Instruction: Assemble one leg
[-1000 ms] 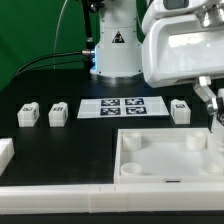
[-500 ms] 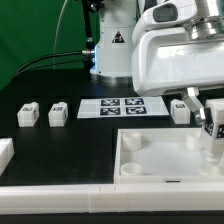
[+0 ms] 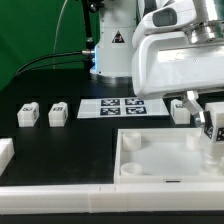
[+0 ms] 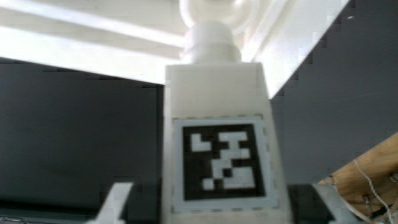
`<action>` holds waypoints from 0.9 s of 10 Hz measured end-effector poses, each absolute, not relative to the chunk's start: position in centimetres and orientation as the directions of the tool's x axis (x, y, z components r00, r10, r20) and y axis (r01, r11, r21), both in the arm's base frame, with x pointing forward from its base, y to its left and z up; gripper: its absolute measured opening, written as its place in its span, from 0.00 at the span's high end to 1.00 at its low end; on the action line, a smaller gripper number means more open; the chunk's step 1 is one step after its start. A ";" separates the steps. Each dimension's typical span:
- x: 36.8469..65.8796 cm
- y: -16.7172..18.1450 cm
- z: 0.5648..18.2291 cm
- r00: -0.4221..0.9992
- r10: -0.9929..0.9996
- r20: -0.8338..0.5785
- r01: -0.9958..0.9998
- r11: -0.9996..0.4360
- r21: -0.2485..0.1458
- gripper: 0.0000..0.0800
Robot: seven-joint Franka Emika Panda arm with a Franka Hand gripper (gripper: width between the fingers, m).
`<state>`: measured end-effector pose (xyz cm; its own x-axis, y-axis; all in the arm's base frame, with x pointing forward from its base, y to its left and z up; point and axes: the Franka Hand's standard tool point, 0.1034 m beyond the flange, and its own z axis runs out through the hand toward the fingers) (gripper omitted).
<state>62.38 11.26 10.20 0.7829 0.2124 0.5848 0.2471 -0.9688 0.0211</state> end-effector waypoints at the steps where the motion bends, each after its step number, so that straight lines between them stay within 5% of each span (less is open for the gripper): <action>1: 62.3 11.1 10.1 0.783 0.213 0.584 0.247 -0.969 0.022 0.63; 9: 61.5 11.4 8.9 0.791 0.221 0.571 0.255 -0.967 0.021 0.63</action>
Offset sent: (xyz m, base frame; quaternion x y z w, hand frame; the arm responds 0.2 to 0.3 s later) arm -0.0045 -0.0010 -0.0029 0.0006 0.0018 0.0033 1.0000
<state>61.47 11.45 8.88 0.7908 0.2206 0.5709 0.2548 -0.9668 0.0206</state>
